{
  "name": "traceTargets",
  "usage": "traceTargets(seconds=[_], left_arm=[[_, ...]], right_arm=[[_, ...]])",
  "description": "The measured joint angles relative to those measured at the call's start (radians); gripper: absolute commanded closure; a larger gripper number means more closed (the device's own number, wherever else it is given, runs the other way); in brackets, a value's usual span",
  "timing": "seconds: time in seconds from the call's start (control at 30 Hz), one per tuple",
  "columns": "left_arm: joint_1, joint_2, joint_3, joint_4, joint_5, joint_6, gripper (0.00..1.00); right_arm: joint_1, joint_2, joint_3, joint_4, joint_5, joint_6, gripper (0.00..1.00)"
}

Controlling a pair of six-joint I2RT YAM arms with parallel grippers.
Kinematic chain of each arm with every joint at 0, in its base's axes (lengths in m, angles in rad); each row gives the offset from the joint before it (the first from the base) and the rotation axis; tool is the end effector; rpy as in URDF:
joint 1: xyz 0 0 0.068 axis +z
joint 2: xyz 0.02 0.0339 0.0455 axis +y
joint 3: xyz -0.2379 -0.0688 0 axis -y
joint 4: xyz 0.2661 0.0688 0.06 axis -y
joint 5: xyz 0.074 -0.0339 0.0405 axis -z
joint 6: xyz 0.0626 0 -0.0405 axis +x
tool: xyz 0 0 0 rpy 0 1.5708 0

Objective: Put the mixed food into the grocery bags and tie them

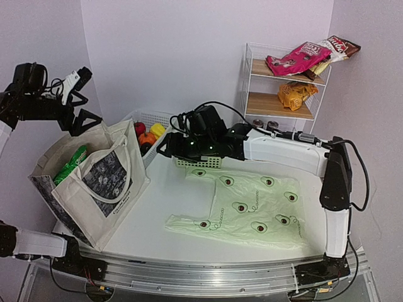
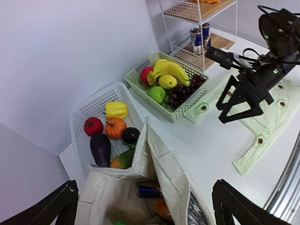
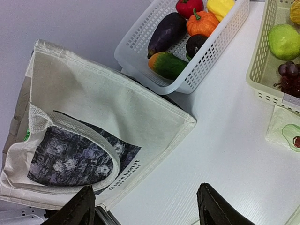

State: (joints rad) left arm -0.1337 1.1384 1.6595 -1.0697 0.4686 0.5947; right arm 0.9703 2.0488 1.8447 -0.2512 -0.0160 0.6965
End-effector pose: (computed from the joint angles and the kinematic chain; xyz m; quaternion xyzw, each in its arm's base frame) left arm 0.2262 -0.0589 0.4463 0.4083 0.7523 -0.0884 0.5094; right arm 0.2957 0.4336 0.2695 -0.1200 0.8399 0.3963 0.3508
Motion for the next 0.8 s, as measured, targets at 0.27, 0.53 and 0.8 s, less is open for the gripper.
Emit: traceTargets(seconds=[0.27,0.53,0.8], left_arm=[[0.043,0.23,0.1,0.037,-0.391,0.098,0.0],[0.085,0.309,0.012,0.103,-0.54,0.256,0.0],[0.11,0.344,-0.002,0.1,-0.442,0.319,0.96]], right_arm=[[-0.011,-0.082,-0.061,0.001,0.011,-0.023,0.28],[-0.013,-0.136,-0.112,0.004,0.029,-0.043,0.28],[-0.013,-0.161,-0.16,0.003,0.047,-0.055,0.27]])
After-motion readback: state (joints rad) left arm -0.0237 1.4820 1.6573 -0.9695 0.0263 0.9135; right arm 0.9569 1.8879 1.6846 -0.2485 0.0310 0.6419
